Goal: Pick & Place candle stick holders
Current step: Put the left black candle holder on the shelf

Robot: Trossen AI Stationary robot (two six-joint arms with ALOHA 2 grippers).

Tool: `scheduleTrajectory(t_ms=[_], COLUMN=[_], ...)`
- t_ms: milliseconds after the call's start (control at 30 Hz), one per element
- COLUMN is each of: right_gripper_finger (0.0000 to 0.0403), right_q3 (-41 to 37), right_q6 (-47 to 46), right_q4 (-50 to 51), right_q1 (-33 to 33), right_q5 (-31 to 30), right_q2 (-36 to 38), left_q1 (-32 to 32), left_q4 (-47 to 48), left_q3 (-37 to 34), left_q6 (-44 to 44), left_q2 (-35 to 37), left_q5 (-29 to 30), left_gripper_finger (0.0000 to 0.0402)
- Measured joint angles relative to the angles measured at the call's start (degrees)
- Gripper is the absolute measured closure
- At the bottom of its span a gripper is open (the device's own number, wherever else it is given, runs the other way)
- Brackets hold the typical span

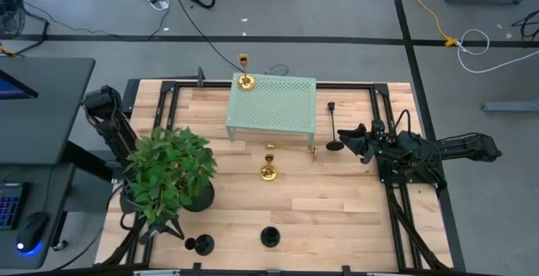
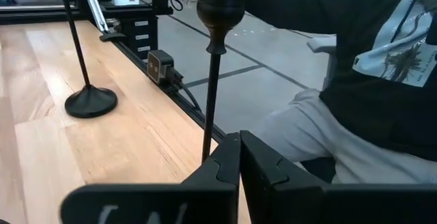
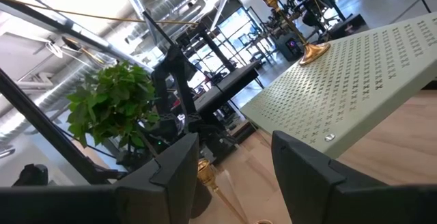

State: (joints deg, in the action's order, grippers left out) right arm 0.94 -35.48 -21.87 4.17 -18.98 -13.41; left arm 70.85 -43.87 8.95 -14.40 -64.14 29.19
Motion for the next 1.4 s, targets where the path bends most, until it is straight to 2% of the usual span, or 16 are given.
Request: scheduleTrajectory(t_ms=[100,333,500,800,1267,1400], right_gripper_finger=[0.0218,0.0218,0.0218,0.0218,0.0218,0.0218], right_q3=[-0.01,-0.01,-0.01,-0.01,0.00,0.00], right_q6=[0.00,0.39,0.39,0.37,0.42,0.42], right_q4=[0.00,0.00,0.00,0.00,0.04,0.04], right_q1=[0.01,-0.01,0.01,0.01,-0.01,0.01], right_q5=[0.00,-0.02,-0.02,-0.02,-0.02,-0.02], right_q2=[0.00,0.00,0.00,-0.01,0.00,-0.01], left_q1=[-0.02,-0.02,-0.66,-4.07,-5.30,-6.87], left_q4=[-0.36,-2.18,-2.06,-3.51,-18.66,-19.02], left_q3=[0.00,0.04,0.04,0.07,0.35,3.11], left_q6=[-0.03,-0.01,-1.05,-1.94,0.19,1.68], left_q2=[0.00,0.00,0.00,-0.72,-13.54,-16.55], left_q5=[1.46,0.93,4.44,0.67,3.57,-0.49], left_gripper_finger=[0.0354,0.0260,0.0222,0.0215,0.0216,0.0216])
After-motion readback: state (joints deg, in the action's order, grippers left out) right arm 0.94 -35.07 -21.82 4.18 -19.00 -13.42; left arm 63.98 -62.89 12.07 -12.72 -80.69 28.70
